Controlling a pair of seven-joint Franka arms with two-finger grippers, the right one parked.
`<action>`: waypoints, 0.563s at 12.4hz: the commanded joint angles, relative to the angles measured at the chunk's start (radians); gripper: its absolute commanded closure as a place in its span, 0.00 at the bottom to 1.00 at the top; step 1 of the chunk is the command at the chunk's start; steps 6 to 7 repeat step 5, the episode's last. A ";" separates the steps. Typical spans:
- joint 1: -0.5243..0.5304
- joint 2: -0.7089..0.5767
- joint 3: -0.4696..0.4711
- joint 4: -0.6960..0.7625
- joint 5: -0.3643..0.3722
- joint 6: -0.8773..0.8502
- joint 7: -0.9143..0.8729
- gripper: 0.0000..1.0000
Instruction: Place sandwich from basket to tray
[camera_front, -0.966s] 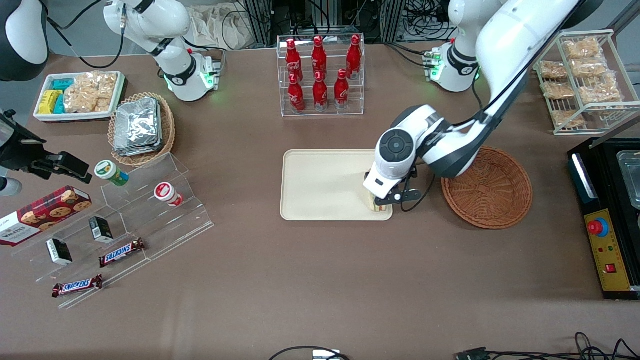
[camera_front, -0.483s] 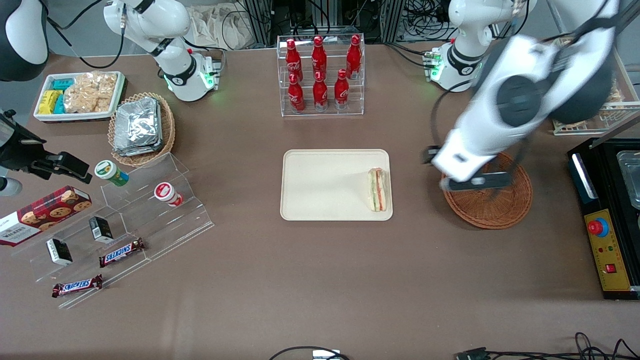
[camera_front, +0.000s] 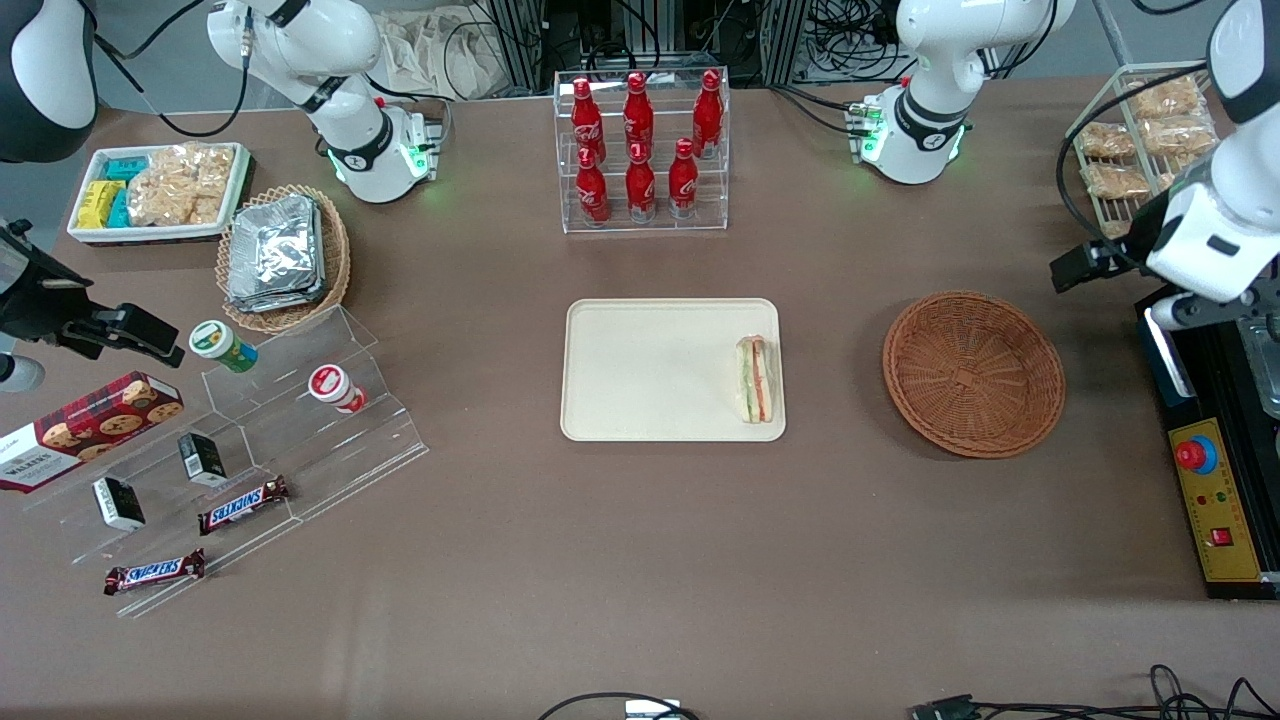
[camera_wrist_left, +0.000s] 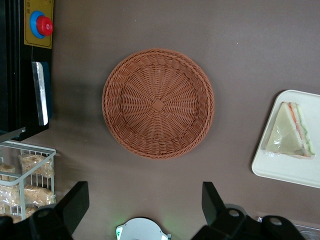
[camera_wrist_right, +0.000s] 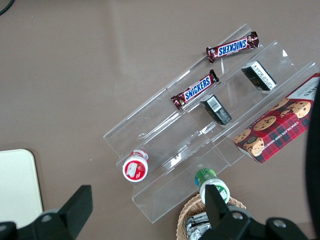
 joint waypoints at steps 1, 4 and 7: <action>-0.025 -0.042 0.016 -0.033 -0.013 0.023 -0.004 0.00; -0.021 -0.026 0.034 -0.003 -0.023 0.021 -0.001 0.00; -0.021 -0.020 0.034 0.004 -0.020 0.018 0.000 0.00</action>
